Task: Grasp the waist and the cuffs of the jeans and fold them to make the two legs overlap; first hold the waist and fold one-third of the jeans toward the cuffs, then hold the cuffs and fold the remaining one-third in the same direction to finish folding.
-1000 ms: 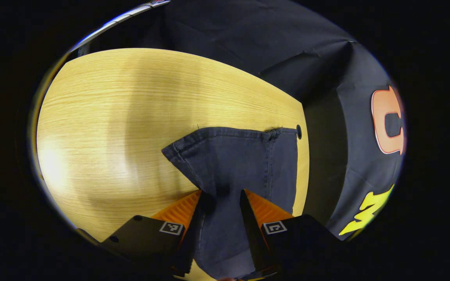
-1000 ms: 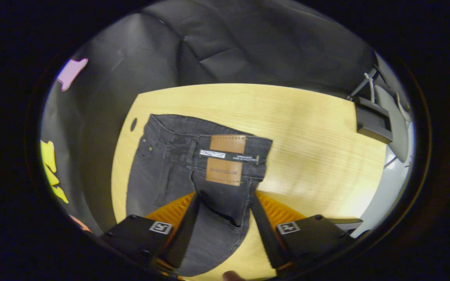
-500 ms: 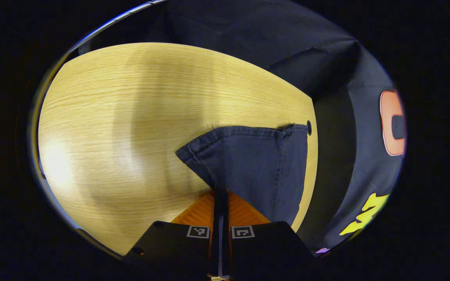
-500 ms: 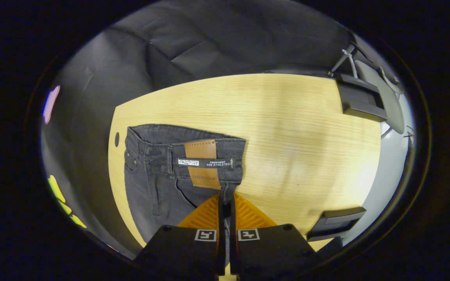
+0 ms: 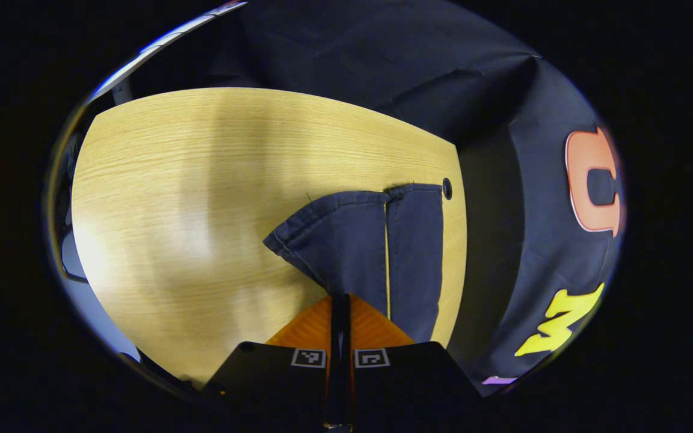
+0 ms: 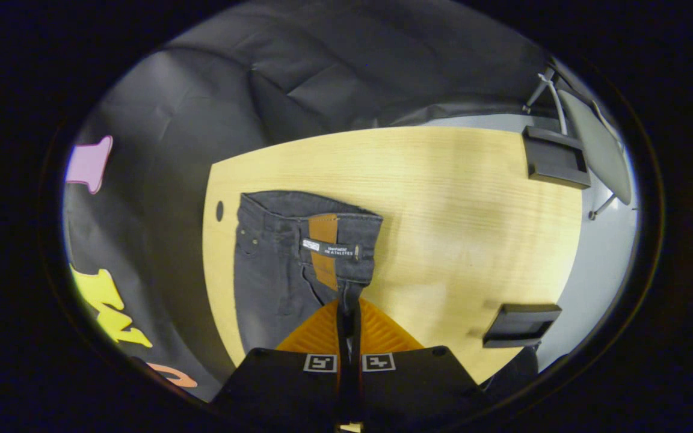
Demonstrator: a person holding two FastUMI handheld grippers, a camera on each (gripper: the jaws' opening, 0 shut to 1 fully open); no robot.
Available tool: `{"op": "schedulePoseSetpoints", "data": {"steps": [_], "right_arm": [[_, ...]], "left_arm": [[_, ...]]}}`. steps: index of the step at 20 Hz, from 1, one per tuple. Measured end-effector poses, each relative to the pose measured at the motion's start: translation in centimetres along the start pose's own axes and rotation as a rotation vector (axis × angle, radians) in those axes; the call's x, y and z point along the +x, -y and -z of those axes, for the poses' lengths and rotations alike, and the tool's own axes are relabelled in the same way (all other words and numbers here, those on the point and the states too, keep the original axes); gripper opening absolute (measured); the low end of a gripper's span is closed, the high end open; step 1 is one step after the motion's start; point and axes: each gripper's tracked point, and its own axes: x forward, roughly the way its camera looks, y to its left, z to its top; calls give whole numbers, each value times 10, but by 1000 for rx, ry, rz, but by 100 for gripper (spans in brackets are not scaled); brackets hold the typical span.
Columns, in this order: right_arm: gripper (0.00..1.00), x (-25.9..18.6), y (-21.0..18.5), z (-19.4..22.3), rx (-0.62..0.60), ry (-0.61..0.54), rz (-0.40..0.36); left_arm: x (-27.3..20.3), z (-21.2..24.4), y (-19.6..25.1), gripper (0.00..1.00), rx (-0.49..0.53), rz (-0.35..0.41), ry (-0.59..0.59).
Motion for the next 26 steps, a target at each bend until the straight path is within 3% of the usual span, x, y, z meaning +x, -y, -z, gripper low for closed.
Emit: {"op": "schedulePoseSetpoints", "data": {"steps": [7, 14, 20, 26], "right_arm": [[0, -24, -113, -9, -80, -34, -112], [1, 25, -195, -26, -138, -51, -101], [0, 99, -222, -36, -113, -68, -83], [0, 156, -222, -41, -196, -85, -11]], "left_arm": [[-6, -16, 76, 4, -10, 36, -71], [47, -29, 147, 3, 13, 3, -125], [141, -31, 163, 3, 59, -62, -178], [196, -36, 154, 4, 140, -130, -219]]}}
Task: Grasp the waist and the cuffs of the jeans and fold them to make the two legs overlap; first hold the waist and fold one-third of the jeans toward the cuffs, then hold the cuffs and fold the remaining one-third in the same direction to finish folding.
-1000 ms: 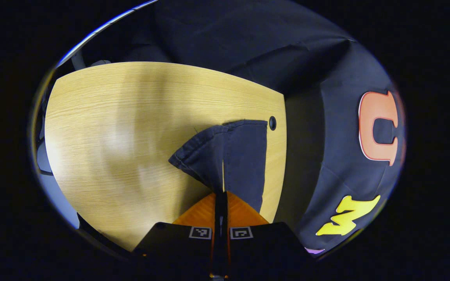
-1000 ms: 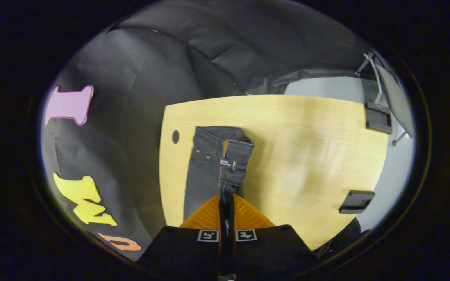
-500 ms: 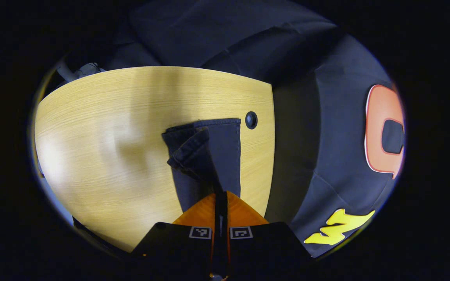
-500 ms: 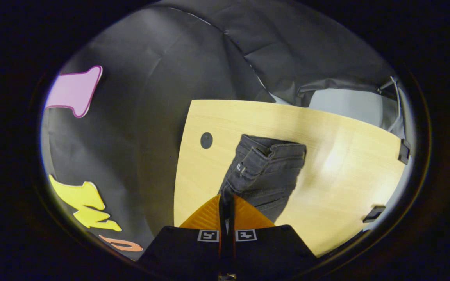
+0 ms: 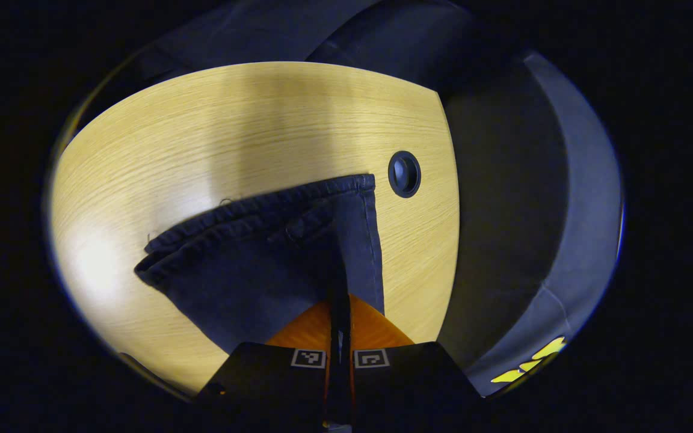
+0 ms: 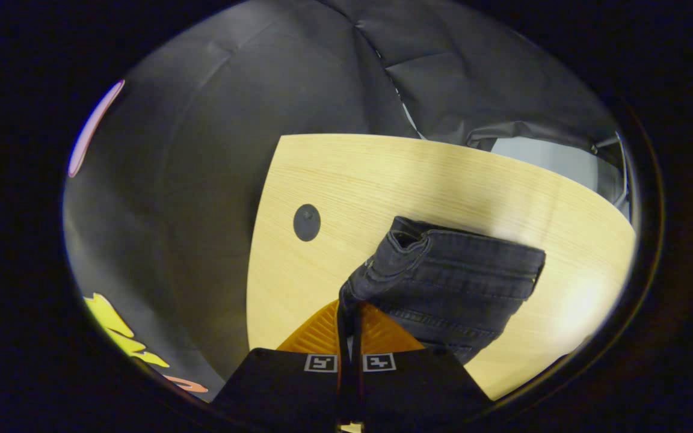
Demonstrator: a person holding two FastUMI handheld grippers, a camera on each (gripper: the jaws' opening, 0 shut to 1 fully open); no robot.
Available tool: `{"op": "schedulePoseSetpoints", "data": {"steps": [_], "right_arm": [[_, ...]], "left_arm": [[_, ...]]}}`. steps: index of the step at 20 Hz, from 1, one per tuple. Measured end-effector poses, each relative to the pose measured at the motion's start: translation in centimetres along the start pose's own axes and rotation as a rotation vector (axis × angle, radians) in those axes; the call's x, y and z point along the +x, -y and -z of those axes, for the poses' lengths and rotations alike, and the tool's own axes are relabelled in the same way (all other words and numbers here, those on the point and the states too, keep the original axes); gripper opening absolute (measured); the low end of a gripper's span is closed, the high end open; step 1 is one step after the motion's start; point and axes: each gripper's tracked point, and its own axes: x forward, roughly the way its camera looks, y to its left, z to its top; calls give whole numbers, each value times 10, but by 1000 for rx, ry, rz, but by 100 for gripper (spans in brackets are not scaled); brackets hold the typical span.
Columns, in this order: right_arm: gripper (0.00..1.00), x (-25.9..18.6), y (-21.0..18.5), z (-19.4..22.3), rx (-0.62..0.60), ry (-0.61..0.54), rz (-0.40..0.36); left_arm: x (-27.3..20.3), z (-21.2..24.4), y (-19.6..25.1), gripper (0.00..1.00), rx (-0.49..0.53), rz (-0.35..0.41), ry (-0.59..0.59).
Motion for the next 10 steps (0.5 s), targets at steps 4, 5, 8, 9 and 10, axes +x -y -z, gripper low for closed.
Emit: {"op": "schedulePoseSetpoints", "data": {"steps": [4, 5, 8, 9, 10], "right_arm": [[4, 18, 3, -4, 12, -16, -5], [10, 20, 1, -4, 18, -15, -17], [20, 12, -3, -7, -17, 0, -38], [34, 4, -3, -9, -42, 11, -41], [49, 0, -4, -8, -72, 24, -51]], "left_arm": [[14, -3, -2, 13, 60, -46, -9], [15, -3, 2, 25, 70, -41, -9], [9, -4, 25, 50, 115, -20, 18], [4, -6, 28, 66, 147, -52, 39], [2, -8, 33, 82, 169, -64, 61]]}}
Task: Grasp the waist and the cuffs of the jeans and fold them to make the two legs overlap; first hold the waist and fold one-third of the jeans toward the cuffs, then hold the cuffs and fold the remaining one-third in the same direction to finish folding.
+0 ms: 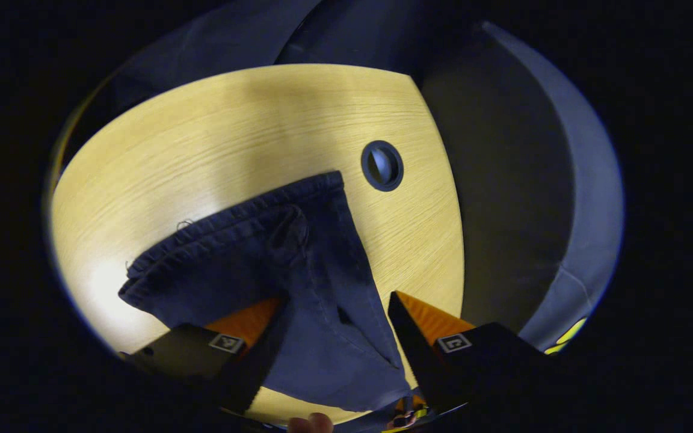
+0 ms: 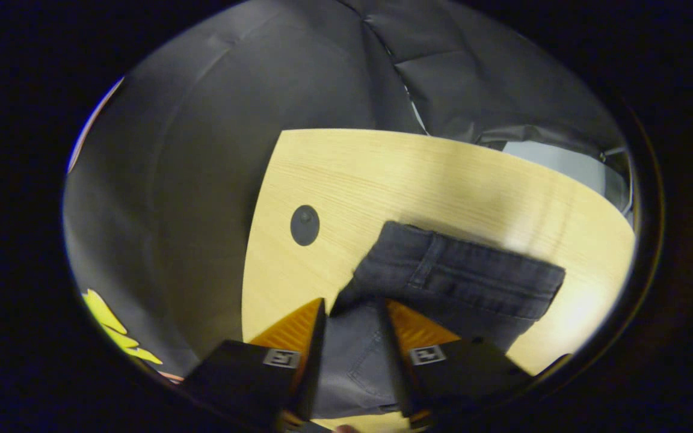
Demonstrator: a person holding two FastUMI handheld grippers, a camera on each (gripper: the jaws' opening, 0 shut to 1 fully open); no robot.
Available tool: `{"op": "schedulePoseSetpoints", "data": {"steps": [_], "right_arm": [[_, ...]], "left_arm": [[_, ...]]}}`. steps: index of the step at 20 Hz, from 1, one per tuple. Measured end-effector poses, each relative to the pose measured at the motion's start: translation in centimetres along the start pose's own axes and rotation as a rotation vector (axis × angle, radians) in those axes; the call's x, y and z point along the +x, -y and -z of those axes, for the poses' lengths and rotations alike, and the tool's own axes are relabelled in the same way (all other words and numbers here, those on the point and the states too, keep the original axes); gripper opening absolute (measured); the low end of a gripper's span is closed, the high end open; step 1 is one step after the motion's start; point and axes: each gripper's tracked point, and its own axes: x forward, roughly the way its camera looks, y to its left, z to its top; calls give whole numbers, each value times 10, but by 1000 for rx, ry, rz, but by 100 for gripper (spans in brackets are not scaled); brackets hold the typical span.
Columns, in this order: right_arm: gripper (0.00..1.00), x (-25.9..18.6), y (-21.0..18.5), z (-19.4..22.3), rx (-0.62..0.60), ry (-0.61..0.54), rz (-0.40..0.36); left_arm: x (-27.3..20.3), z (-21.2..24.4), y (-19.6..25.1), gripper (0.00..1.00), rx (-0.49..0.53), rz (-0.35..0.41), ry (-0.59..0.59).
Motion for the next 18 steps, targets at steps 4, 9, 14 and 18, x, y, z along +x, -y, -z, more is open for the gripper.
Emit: {"op": "schedulePoseSetpoints", "data": {"steps": [4, 9, 14, 18], "right_arm": [[87, -49, -8, -1, -180, 115, -68], [87, -138, -11, 25, -606, 355, -177], [87, -224, 13, 66, -949, 619, -165], [87, -248, 33, 105, -984, 699, -171]], "left_arm": [[-40, -2, 50, 99, 100, 64, 97], [-129, 19, 127, 99, 485, 158, 394], [-267, 107, 171, 99, 823, 265, 754], [-302, 165, 149, 99, 888, 339, 894]]}}
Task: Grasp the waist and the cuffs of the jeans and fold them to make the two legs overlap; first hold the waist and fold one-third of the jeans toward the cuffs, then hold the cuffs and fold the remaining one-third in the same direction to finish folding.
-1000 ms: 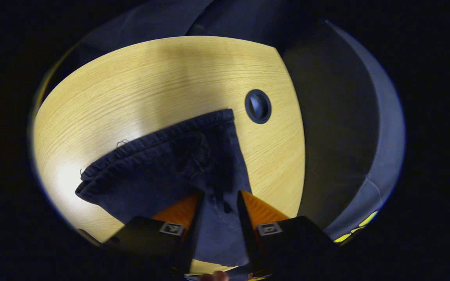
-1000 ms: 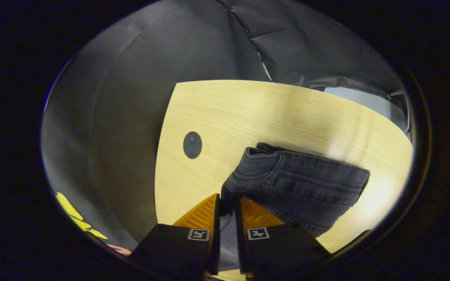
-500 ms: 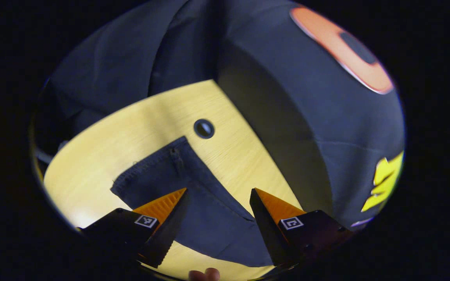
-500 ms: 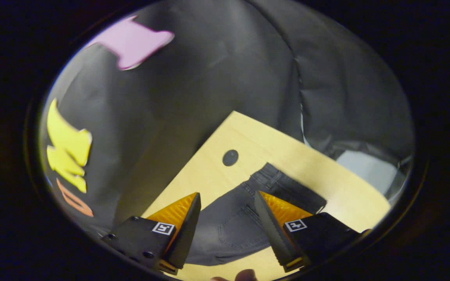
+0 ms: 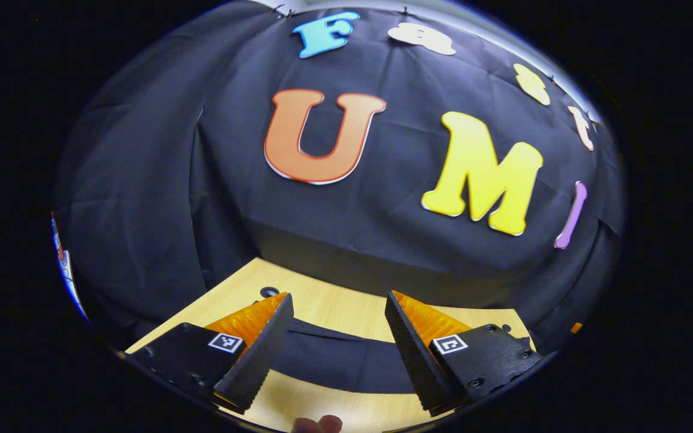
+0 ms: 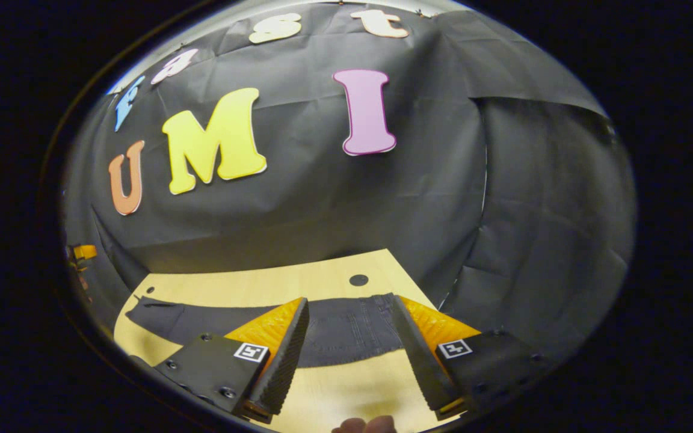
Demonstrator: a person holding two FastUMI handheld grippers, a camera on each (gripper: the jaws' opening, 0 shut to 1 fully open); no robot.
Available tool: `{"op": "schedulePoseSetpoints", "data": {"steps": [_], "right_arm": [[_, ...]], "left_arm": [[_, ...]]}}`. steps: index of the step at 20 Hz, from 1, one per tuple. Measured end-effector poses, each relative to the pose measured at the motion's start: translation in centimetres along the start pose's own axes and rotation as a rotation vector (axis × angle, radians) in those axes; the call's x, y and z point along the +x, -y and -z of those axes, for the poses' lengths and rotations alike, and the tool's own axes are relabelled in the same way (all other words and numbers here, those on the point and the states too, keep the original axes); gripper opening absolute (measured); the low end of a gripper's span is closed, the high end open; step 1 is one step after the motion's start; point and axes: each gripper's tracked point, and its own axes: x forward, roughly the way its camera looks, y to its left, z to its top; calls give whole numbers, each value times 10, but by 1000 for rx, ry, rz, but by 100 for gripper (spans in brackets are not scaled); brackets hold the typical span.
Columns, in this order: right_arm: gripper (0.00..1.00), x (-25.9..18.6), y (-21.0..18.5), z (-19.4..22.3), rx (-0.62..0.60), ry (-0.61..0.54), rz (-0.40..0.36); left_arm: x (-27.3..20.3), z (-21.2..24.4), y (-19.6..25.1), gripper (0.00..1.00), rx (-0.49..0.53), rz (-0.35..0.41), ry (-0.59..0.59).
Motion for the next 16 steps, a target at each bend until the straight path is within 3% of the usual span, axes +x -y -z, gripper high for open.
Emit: {"op": "schedulePoseSetpoints", "data": {"steps": [1, 2, 5, 7, 10, 11, 12, 13, 14, 16], "right_arm": [[87, -4, -1, 2, 3, 3, -5], [80, -7, 5, 3, 14, 0, -9], [90, -13, 20, 22, 79, -56, -5], [86, -2, 33, 34, 152, -83, 13], [85, 32, 62, 66, 257, -136, 63], [90, 45, 73, 79, 300, -160, 79], [86, 61, 82, 90, 335, -181, 92], [92, 77, 91, 102, 364, -200, 107], [85, 93, 97, 111, 384, -213, 119], [86, 122, 110, 122, 401, -225, 142]], "left_arm": [[-10, 3, 5, 98, 15, 13, 12], [-17, 8, 9, 98, 30, 26, 13], [-37, 20, 27, 98, 40, 45, 2], [-54, 24, 36, 99, 52, 37, -5], [-64, 16, 40, 99, 69, 33, 11], [-67, 13, 41, 99, 82, 25, 18], [-69, 12, 41, 99, 98, 19, 16], [-70, 13, 39, 98, 114, 8, 5], [-70, 16, 38, 99, 121, -1, -9], [-71, 18, 37, 99, 114, -18, -26]]}}
